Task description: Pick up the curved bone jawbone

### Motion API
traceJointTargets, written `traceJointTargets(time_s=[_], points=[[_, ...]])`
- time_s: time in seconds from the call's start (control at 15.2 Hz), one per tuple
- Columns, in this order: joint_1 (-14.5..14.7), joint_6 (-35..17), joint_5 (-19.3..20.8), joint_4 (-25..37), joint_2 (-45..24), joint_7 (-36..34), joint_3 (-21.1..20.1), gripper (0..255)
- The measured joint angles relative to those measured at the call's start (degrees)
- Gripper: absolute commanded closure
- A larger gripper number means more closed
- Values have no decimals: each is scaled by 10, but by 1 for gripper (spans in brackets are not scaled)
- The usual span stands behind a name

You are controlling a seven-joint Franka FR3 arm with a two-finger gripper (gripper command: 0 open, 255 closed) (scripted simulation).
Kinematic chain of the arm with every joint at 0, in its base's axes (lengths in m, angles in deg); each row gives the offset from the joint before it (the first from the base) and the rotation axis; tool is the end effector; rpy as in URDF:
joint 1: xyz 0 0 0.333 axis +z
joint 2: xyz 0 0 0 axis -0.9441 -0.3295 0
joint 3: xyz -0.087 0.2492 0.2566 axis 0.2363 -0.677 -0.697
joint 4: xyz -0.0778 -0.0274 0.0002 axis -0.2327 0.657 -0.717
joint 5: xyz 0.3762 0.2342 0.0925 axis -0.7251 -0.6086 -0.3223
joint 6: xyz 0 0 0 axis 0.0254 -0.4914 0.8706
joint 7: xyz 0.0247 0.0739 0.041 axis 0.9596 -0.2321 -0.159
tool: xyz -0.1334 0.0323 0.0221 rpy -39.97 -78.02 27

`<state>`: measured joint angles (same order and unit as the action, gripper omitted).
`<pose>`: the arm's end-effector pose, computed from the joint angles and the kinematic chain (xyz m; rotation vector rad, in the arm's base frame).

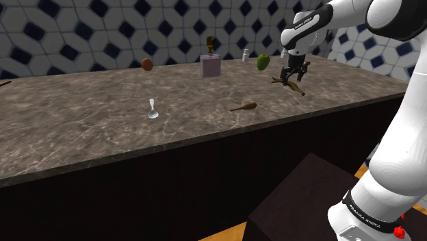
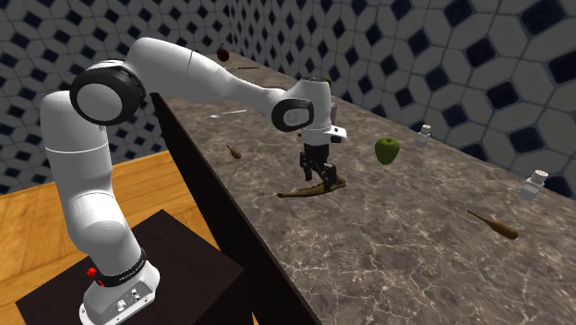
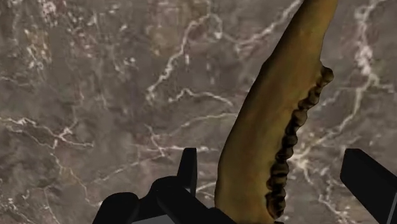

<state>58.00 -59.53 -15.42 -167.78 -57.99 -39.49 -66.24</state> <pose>0.5546 -0.3959 0.4169 2.9690 -0.5263 -0.0150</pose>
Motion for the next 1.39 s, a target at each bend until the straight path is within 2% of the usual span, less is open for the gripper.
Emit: traceJointTargets(time_s=[0.07,0.13,0.79,1.39], points=[[-1,-6,-2,-2,-4,1,0,0],[-2,-8,-2,-3,-5,2,0,255],[-2,-11,-3,-4,-6,3,0,255],[0,45,3,36,11,4,2,255]])
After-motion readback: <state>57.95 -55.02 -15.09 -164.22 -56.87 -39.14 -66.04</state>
